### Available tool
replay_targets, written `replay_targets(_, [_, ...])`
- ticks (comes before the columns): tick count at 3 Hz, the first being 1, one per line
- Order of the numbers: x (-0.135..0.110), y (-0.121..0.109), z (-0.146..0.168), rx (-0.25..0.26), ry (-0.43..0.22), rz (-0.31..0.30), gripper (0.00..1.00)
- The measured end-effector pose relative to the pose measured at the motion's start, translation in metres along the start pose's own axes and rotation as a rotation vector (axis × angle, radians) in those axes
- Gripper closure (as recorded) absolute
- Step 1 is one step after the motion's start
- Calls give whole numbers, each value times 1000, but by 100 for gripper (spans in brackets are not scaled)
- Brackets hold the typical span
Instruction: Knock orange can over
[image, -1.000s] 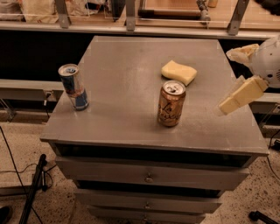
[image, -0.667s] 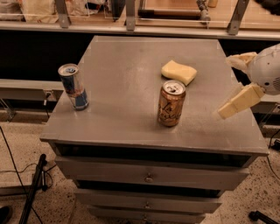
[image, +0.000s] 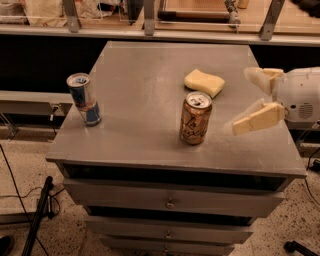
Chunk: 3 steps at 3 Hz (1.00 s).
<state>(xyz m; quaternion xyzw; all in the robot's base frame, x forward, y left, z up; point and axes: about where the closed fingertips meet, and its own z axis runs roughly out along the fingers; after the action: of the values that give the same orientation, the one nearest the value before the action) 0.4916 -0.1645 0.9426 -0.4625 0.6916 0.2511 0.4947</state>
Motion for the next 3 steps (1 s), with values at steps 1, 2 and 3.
replay_targets(1, [-5,2,4,-12,-3,-1,0])
replay_targets(2, [-9,6,13,-39,-67,-11,0])
replay_targets(3, [-16,19,37,-106,-202,-38,0])
